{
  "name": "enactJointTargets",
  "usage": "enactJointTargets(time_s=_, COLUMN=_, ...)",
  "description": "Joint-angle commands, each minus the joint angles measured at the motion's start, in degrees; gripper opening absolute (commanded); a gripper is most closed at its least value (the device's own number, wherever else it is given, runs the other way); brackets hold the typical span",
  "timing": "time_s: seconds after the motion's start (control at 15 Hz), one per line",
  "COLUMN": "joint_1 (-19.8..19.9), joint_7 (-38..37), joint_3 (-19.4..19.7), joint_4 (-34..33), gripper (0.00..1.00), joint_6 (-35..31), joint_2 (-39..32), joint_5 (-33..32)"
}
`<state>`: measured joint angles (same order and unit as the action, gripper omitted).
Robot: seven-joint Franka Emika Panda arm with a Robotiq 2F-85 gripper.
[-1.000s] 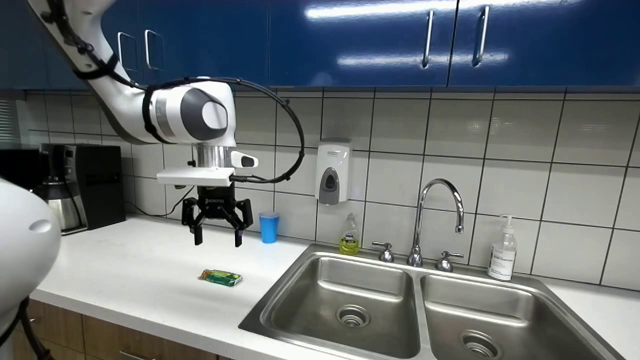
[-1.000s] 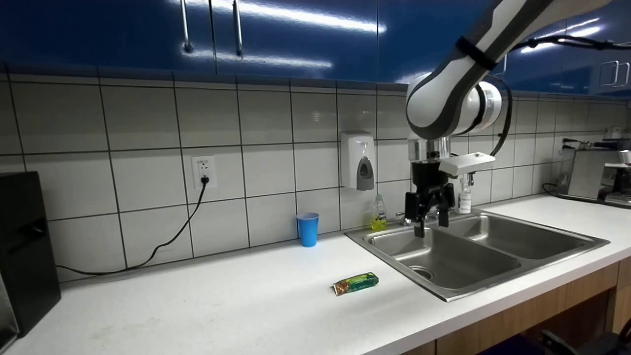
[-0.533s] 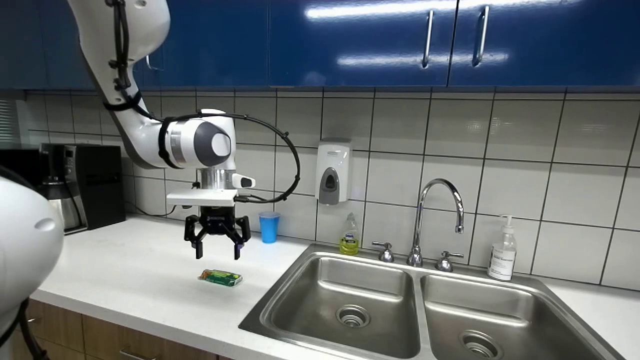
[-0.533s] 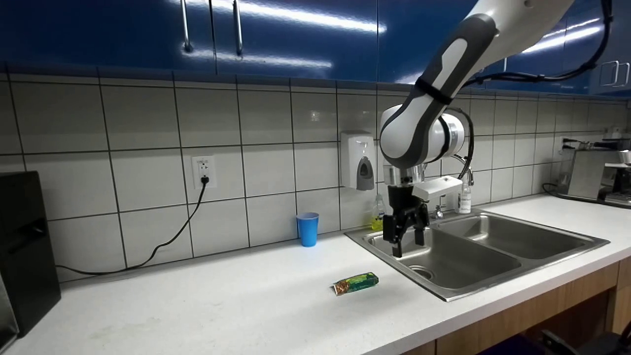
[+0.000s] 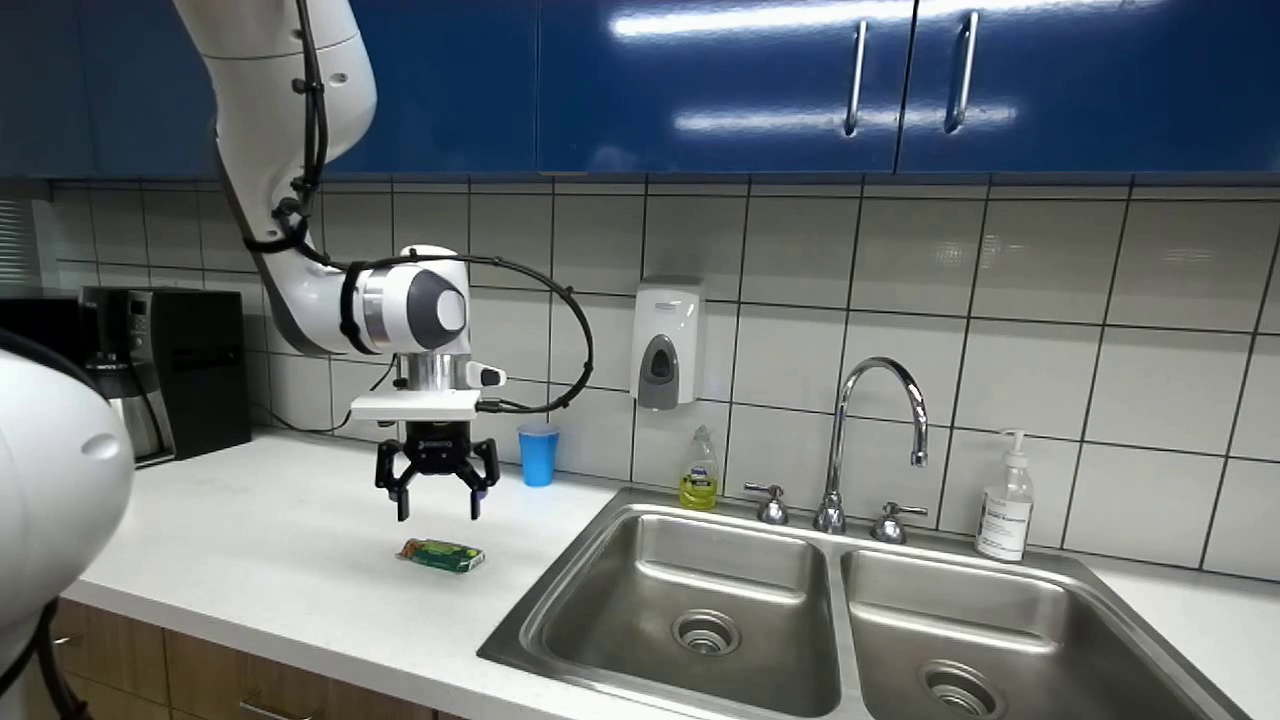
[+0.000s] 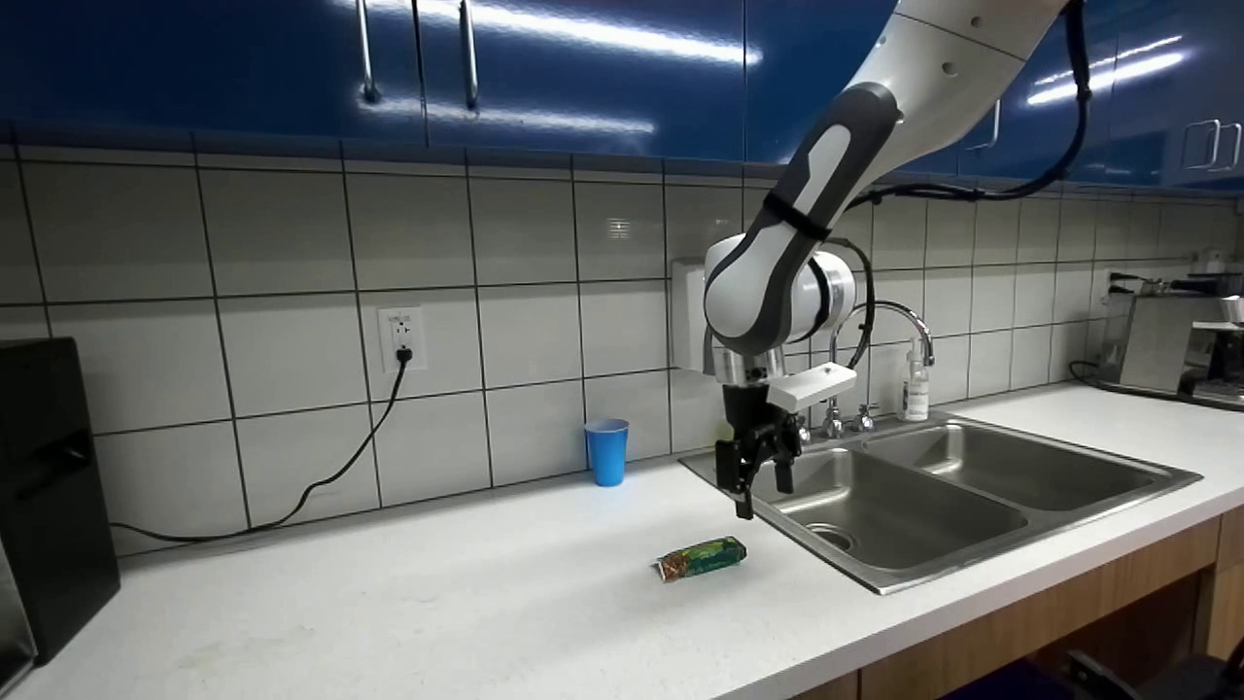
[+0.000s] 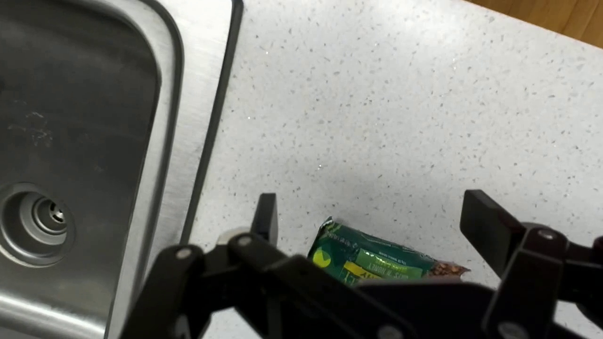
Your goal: Put the candy bar into the sink
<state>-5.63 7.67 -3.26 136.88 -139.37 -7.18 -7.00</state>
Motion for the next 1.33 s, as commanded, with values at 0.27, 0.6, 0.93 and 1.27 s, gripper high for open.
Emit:
enactJointTargets(time_s=0.27, joint_1=0.9, joint_7=-0.2, joint_3=0.0, joint_4=0.7, gripper=1.0, joint_6=0.2, joint_2=1.3, joint_5=0.3)
enactJointTargets(time_s=0.6, joint_1=2.1, joint_7=-0.2, joint_3=0.9, joint_4=0.2, gripper=1.0, joint_6=-0.8, joint_2=0.4, joint_5=1.1)
enactJointTargets(time_s=0.93, joint_1=1.5, joint_7=-1.1, joint_3=0.2, joint_4=-1.8, gripper=1.0, joint_6=-1.1, joint_2=-1.9, joint_5=1.4)
enactJointTargets(time_s=1.27, joint_1=0.4, joint_7=-4.4, joint_3=0.1, joint_4=-3.9, gripper=1.0, joint_6=-4.3, joint_2=-5.1, joint_5=0.3)
